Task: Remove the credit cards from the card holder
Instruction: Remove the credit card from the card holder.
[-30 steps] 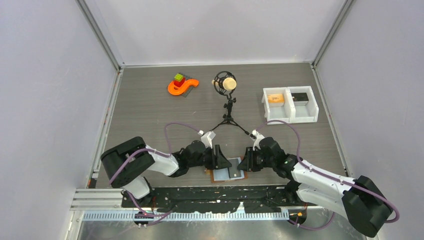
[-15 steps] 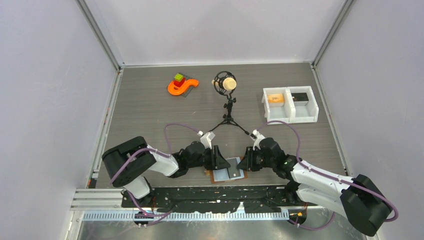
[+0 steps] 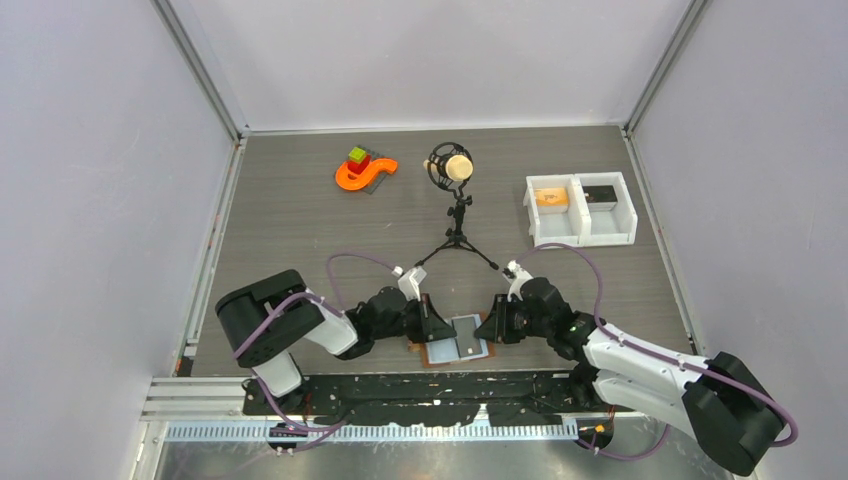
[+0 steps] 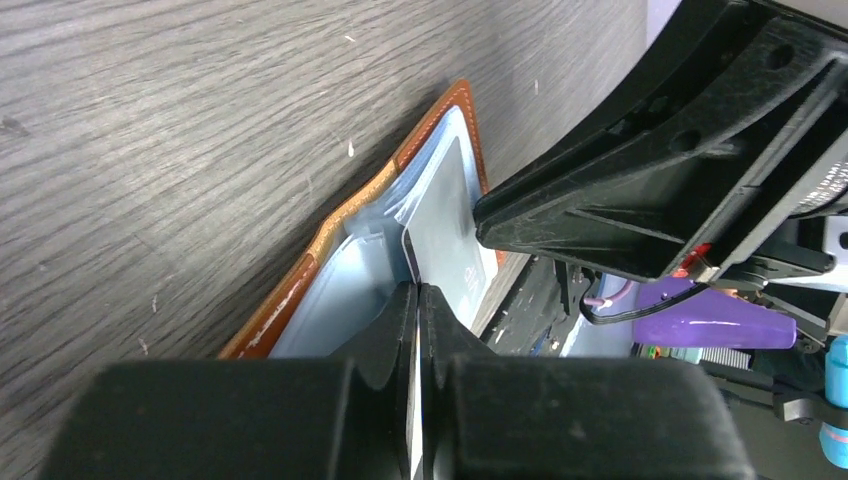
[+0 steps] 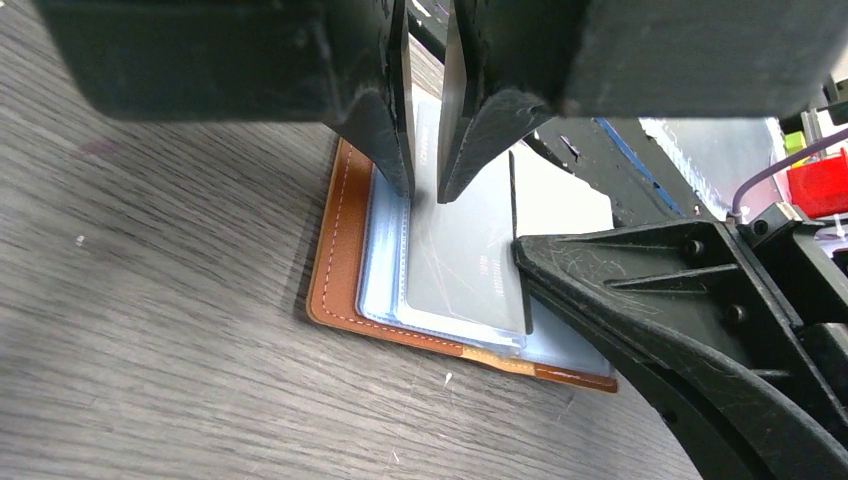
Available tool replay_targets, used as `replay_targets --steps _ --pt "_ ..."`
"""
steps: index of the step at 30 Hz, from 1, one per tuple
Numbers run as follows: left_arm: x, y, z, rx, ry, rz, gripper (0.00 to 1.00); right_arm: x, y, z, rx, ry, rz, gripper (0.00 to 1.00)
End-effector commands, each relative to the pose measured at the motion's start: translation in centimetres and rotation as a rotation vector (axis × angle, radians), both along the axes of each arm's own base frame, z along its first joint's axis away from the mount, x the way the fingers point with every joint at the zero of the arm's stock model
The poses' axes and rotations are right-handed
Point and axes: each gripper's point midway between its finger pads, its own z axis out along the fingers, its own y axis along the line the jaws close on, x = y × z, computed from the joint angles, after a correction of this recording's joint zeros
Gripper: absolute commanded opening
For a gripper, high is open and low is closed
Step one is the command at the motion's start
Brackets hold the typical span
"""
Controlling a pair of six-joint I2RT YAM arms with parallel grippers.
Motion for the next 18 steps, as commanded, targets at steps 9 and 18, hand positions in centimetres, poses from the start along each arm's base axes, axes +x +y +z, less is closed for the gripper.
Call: replay_targets --steps 9,18 --pt "0.3 1.3 1.1 -0.042 -0.008 0.042 0.00 0.3 -1.1 -0.7 -0.051 -0.010 -0.049 0.20" --pt "0.0 1.9 1.2 -0.045 0.024 0.031 0.00 0.3 -1.1 -0.6 -0.059 -0.015 -0.040 0.20"
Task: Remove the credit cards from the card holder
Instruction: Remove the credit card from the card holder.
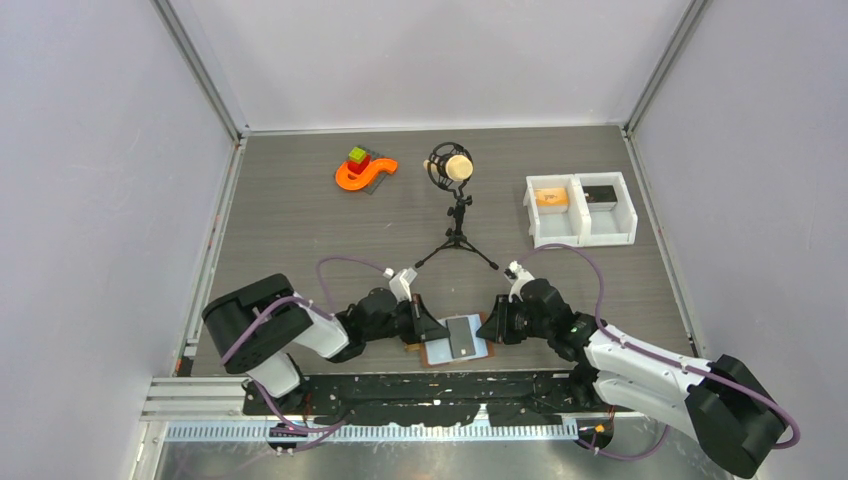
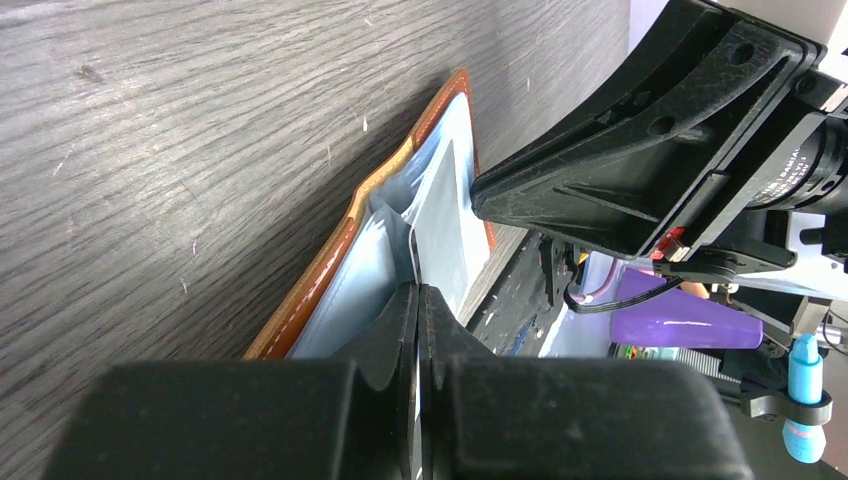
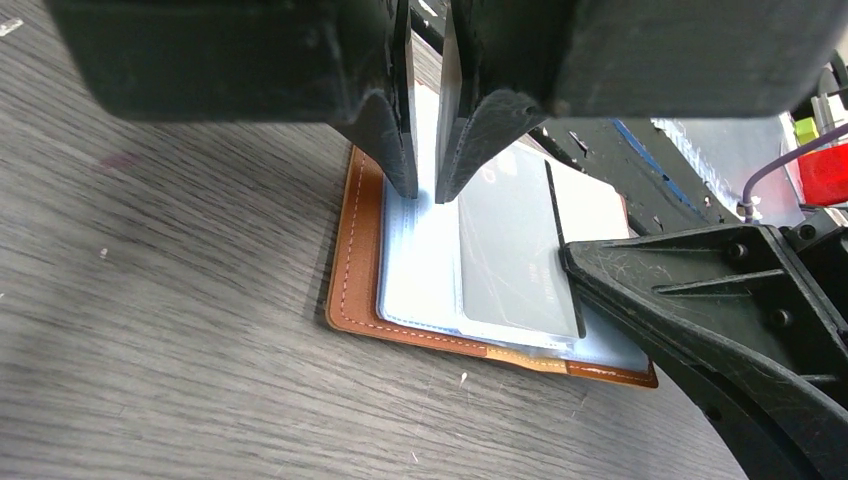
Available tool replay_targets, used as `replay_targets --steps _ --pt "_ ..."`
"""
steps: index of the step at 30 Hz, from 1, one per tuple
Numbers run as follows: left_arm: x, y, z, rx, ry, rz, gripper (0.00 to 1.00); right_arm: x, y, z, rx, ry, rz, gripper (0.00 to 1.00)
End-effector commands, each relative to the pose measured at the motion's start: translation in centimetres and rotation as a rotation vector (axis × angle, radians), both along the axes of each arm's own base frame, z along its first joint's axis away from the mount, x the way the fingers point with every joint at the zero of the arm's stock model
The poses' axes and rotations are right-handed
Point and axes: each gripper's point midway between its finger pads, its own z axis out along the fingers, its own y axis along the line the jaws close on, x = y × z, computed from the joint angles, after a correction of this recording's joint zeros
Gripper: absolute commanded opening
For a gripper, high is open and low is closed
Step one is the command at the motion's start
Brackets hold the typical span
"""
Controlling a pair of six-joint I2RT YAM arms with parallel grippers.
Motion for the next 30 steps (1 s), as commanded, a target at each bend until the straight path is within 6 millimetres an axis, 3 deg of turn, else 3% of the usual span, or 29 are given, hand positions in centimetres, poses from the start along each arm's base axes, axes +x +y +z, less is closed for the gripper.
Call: replay_targets --steps 1,6,11,15,23,30 --pt "-0.1 0.4 0.5 -0.015 0.002 -0.008 0.00 0.2 -0.6 -0.3 -0.039 -0.012 -0.012 0.20" --pt "-0.2 0.4 0.6 -0.018 0.022 -0.020 0.00 0.3 0.0 1.0 -0.009 -0.031 0.009 0.20" --pt "-0.5 -0.6 1.4 -0.039 0.060 -0.056 0.00 0.7 1.7 4.3 0.088 -0.096 0.065 0.21" --pt "-0.7 -0.9 1.5 -0.033 0.086 -0.070 0.00 0.7 2.4 4.9 0.116 -0.102 0.091 0.22" --pt "-0.9 -0.9 1.1 0.001 0.116 -0.083 0.00 0.6 3.3 3.6 0.121 -0.063 0.107 0.22" --pt "-1.4 -0.4 0.5 0.037 0.125 -0.095 0.00 1.5 0.9 -0.5 -0.060 0.000 -0.012 0.14"
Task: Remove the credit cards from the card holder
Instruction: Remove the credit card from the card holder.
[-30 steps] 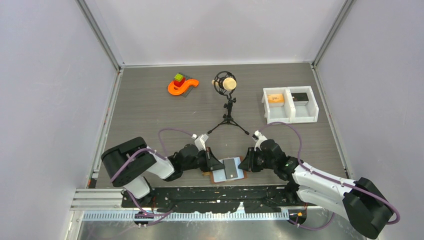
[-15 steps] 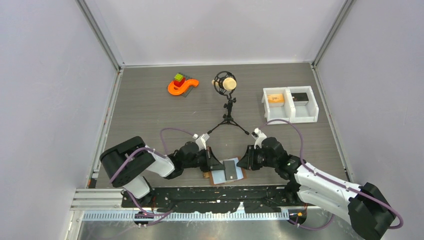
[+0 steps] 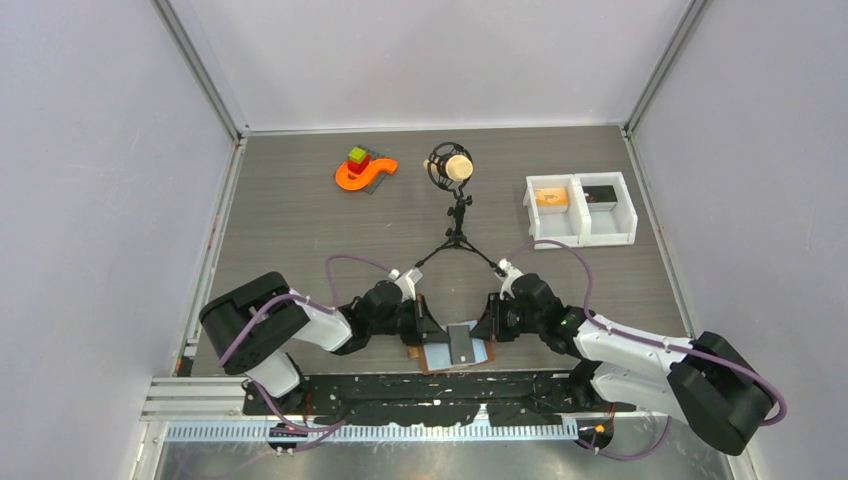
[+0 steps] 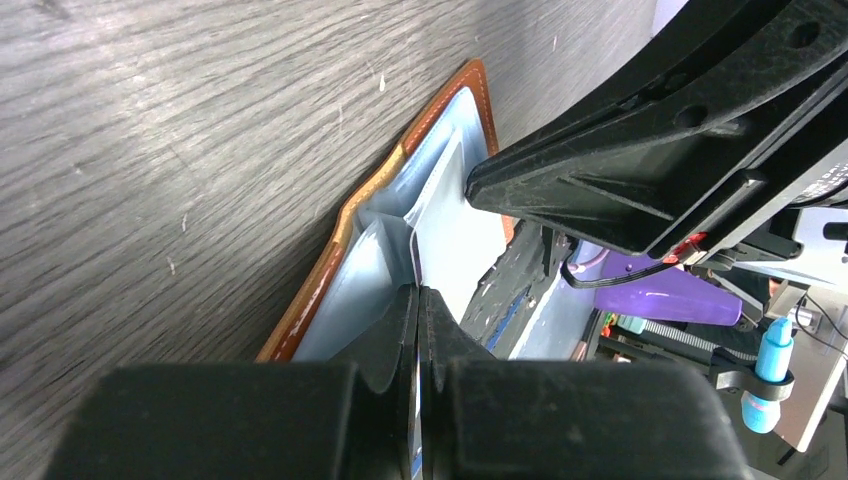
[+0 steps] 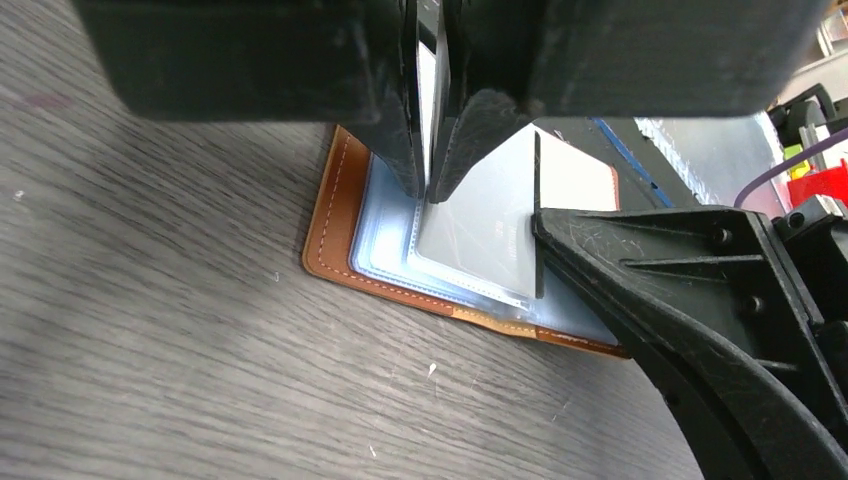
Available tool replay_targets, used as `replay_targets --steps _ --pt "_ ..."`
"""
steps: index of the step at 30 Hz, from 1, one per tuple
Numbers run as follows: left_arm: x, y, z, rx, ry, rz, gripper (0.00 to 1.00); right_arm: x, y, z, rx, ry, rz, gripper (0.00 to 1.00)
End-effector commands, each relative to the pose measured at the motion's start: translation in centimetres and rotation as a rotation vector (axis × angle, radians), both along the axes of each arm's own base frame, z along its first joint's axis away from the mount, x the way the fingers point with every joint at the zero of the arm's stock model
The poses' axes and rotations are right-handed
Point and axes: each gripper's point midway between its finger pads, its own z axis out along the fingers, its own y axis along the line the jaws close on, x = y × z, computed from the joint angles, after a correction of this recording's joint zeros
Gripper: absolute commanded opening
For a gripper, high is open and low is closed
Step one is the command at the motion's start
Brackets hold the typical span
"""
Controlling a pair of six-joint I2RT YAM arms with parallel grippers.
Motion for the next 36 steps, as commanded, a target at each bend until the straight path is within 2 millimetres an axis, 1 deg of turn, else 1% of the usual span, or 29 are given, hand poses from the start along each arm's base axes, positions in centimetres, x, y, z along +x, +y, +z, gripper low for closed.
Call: replay_targets --steps 1,4,6,12,14,16,17,20,23,27,28,31,36 --pt "0.0 0.0 0.8 0.005 -0.018 -0.022 0.00 1.7 -1.0 -0.8 -0.078 -0.034 -0.083 0.14" --pt "-0.1 0.4 0.9 0.023 -0.022 -0.026 0.00 1.6 -1.8 -1.7 -0.114 -0.026 -0.108 0.14" --pt "0.0 0.7 1.1 0.035 -0.035 -0.025 0.00 1.6 -2.1 -1.9 -0.129 -0.028 -0.115 0.14" --pt "0.0 1.8 0.8 0.097 -0.047 -0.019 0.00 1.6 -2.5 -1.9 -0.136 -0.044 -0.123 0.14" --pt "0.0 1.7 1.1 0.091 -0.050 -0.027 0.00 1.6 -2.1 -1.4 -0.114 -0.057 -0.108 0.15" --pt "0.0 1.2 1.6 0.070 -0.054 -0.045 0.00 1.6 -1.1 -0.1 -0.058 -0.083 -0.063 0.19" --pt "0.0 1.0 1.8 0.060 -0.056 -0.053 0.00 1.4 -0.4 0.9 -0.015 -0.100 -0.029 0.22" --pt "0.1 0.2 2.5 0.031 -0.054 -0.068 0.00 1.4 0.9 3.5 0.049 -0.139 0.021 0.27" --pt "0.2 -0.3 2.9 0.012 -0.058 -0.079 0.01 1.3 1.2 4.3 0.068 -0.150 0.032 0.29" --pt "0.2 -0.3 2.7 0.013 -0.060 -0.078 0.02 0.9 1.2 3.6 0.069 -0.129 0.030 0.29" --pt "0.2 -0.3 2.6 0.013 -0.059 -0.078 0.02 0.6 1.1 3.0 0.066 -0.108 0.033 0.29" --pt "0.3 -0.4 2.5 0.011 -0.060 -0.077 0.02 0.2 1.2 2.4 0.080 -0.087 0.035 0.28" --pt "0.4 -0.6 2.4 0.004 -0.062 -0.076 0.02 -0.3 1.5 2.1 0.104 -0.069 0.042 0.30"
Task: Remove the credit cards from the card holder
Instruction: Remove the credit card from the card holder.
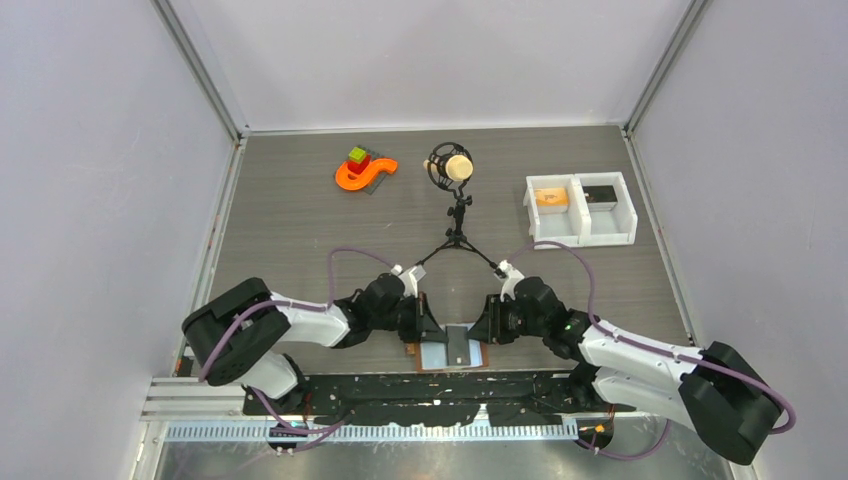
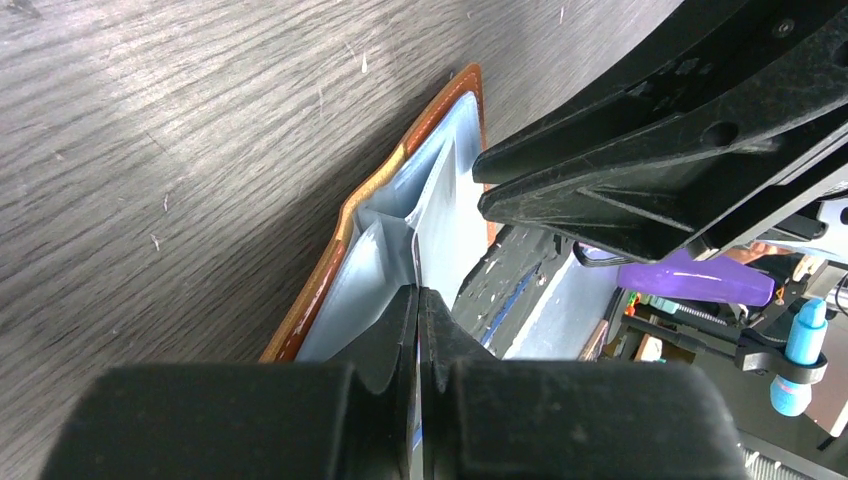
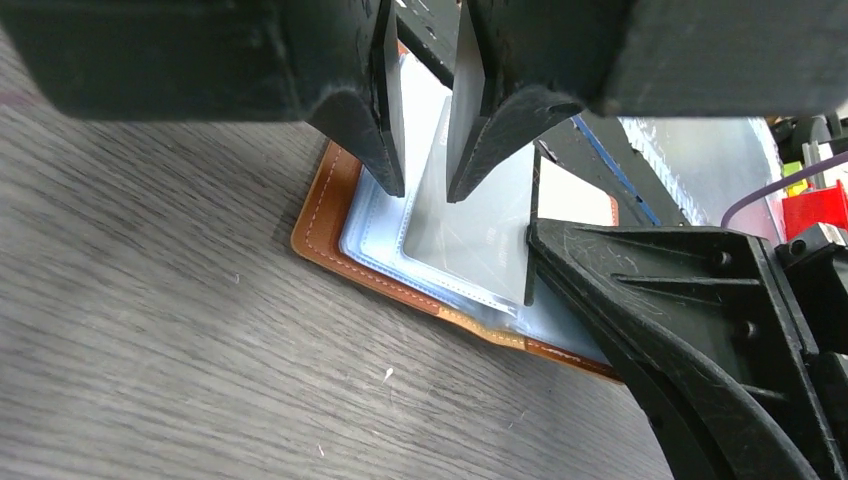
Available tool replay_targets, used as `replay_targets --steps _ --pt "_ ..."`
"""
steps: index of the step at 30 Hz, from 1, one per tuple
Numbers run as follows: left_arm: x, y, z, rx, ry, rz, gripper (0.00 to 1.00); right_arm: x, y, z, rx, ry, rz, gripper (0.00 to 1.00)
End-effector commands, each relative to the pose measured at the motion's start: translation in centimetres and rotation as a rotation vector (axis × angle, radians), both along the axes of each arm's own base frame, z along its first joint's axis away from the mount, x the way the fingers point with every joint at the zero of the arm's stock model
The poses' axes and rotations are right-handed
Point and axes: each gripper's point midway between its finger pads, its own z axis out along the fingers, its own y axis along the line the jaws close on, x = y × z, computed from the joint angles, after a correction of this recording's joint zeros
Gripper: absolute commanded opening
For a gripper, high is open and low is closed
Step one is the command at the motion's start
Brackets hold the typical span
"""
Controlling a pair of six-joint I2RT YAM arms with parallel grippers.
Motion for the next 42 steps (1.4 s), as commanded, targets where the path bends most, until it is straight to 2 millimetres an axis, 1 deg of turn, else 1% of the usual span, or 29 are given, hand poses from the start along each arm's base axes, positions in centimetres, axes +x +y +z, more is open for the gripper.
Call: replay_targets --steps 1,5,7,10,12,14,17,23,27,29,30,31,34,38,42 --pt "0.7 -1.2 1.4 -0.064 -0.047 -0.018 0.03 -0.2 1.0 0.7 0.064 -0.010 0.021 0.30" --pt "0.8 -1.3 1.6 -0.080 -0.055 -0.017 0.06 -0.5 0.9 0.0 0.055 0.010 0.019 0.31" --pt "0.8 -1.4 1.7 -0.093 -0.060 -0.017 0.11 -0.6 0.7 -0.6 0.044 0.023 0.009 0.31" --pt "0.7 -1.4 1.9 -0.111 -0.066 -0.020 0.17 -0.7 0.3 -1.5 0.026 0.042 -0.012 0.28" --pt "0.7 -1.5 2.0 -0.130 -0.068 -0.016 0.18 -0.7 -0.1 -2.1 0.005 0.056 -0.032 0.26" --pt "0.6 -1.6 2.1 -0.160 -0.070 -0.010 0.17 -0.8 -0.4 -2.7 -0.010 0.069 -0.052 0.25" --pt "0.7 -1.8 2.5 -0.218 -0.066 0.007 0.11 -0.7 -0.7 -3.0 -0.016 0.072 -0.076 0.23" --pt "0.7 -1.9 2.4 -0.272 -0.057 0.024 0.08 -0.5 -1.3 -3.3 -0.040 0.068 -0.103 0.22" --pt "0.8 -1.3 2.0 -0.272 -0.060 0.048 0.06 -0.5 -1.6 -3.4 -0.050 0.065 -0.107 0.22" --pt "0.7 -1.1 2.0 -0.270 -0.066 0.049 0.16 -0.5 -1.6 -3.4 -0.052 0.063 -0.111 0.22" --pt "0.7 -1.0 2.0 -0.269 -0.069 0.048 0.18 -0.4 -1.6 -3.5 -0.054 0.062 -0.110 0.22" --pt "0.7 -1.0 2.0 -0.268 -0.070 0.048 0.19 -0.4 -1.6 -3.5 -0.054 0.062 -0.109 0.22" --pt "0.7 -1.0 2.2 -0.273 -0.073 0.045 0.13 -0.3 -1.6 -3.4 -0.055 0.060 -0.111 0.22" --pt "0.7 -1.1 2.2 -0.277 -0.072 0.044 0.00 -0.3 -1.6 -3.5 -0.057 0.060 -0.111 0.22" --pt "0.7 -0.8 1.8 -0.270 -0.064 0.059 0.00 -0.3 -1.7 -3.6 -0.062 0.061 -0.118 0.22"
